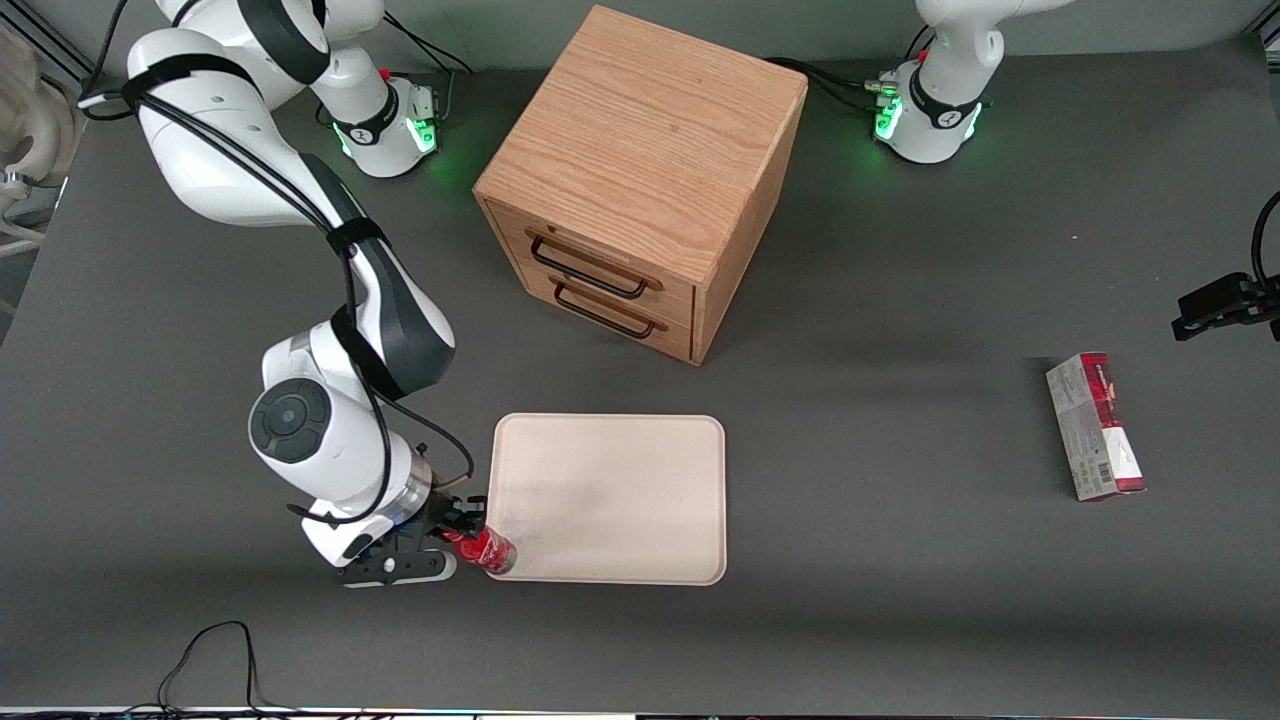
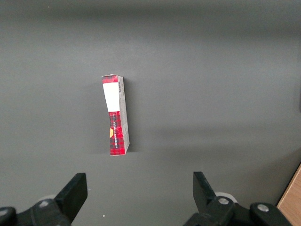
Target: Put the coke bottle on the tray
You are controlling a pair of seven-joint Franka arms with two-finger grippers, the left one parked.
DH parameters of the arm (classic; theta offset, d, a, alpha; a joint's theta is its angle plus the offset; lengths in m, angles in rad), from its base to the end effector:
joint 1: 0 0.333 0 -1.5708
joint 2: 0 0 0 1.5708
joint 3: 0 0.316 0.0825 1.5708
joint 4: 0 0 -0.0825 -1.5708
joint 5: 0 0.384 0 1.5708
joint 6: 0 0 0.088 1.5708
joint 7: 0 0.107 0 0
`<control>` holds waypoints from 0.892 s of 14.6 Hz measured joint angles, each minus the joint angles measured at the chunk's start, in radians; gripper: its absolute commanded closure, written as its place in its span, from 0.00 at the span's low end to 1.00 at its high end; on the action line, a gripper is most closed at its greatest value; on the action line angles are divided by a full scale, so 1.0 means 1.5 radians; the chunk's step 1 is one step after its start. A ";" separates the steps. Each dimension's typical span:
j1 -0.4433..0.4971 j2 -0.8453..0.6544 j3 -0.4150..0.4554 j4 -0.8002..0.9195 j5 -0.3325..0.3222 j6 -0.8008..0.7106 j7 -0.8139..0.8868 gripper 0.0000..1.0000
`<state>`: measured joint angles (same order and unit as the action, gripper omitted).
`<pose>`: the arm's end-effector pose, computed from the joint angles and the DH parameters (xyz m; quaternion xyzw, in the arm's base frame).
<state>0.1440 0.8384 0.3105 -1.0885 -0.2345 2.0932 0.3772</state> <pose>0.7401 0.2574 0.3527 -0.9947 -0.0265 -0.0903 0.0424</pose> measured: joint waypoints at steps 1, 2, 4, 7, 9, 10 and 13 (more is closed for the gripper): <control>0.000 0.005 0.000 -0.004 0.000 0.012 0.005 1.00; 0.000 0.010 0.000 -0.009 0.000 0.024 0.008 1.00; 0.000 0.019 0.000 -0.015 0.000 0.034 0.009 0.86; 0.000 0.024 0.000 -0.016 0.000 0.035 0.010 0.00; 0.000 0.024 0.001 -0.016 0.000 0.040 0.013 0.00; 0.000 0.024 0.001 -0.016 0.000 0.048 0.016 0.00; 0.000 0.022 0.001 -0.014 0.000 0.071 0.019 0.00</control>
<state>0.1443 0.8708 0.3126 -1.1100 -0.2349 2.1991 0.4061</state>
